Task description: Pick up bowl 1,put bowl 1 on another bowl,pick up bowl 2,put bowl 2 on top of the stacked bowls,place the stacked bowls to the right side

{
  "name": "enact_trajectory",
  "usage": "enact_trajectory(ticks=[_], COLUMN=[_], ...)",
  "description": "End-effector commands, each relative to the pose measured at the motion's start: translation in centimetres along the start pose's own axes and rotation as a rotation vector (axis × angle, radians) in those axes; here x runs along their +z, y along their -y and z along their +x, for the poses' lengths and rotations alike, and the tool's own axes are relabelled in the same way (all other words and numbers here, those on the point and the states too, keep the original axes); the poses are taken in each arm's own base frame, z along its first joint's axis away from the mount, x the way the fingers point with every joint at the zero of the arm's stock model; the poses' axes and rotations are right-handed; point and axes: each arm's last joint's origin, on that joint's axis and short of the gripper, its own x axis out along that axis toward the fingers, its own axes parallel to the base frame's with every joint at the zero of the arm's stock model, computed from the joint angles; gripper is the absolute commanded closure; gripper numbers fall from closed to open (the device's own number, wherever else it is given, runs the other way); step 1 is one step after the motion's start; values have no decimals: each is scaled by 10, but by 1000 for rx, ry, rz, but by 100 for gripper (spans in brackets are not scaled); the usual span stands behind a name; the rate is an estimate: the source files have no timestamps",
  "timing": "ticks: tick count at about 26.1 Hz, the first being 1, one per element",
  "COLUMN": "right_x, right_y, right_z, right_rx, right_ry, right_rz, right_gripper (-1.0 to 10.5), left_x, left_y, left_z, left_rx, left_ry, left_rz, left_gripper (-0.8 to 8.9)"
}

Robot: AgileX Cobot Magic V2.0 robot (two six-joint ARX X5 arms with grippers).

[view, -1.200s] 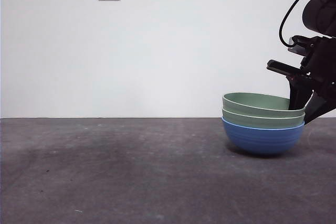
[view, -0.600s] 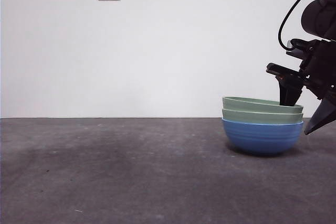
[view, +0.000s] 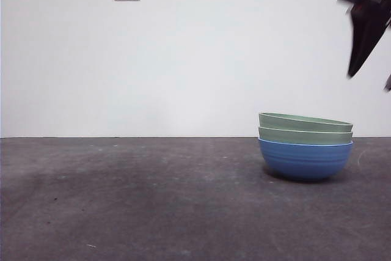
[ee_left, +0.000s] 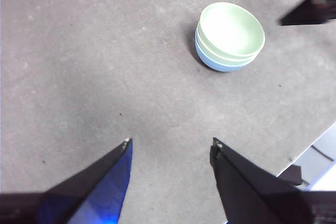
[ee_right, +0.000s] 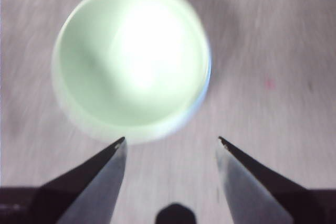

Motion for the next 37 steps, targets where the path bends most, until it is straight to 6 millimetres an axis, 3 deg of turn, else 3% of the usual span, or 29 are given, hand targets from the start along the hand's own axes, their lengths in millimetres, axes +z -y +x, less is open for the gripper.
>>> enact_trajectory(ticks=[1,4,10,13,18,22,37], right_x=[-18,-42,-68,-77,-83,-83,-83], right_y=[-11,-24,-41,-45,-48,-48,-48], right_z=[-25,-54,-81,-88,-93,-93,-93], right_rx=[15,40,96,111,128,129,127], right_ry=[-30,-54,-49,-61,-64,-64,-62], right_rz=[-70,-107,-186,-206,-242,-250,-251], right_gripper=[667,667,670,770,896,899,914], left_x=[-1,-1,-1,-1,-3,-5,-5], left_y=[0,0,0,0,0,0,0], left_z=[0,0,0,0,0,0,0], left_rx=[1,0,-1,-1,0,2,4], left_ry=[-3,-3,-3,-4,-27,-48,-53], left_rz=[31,53,55,54,53,53,52], left_gripper=[562,562,562,562,592,829,816])
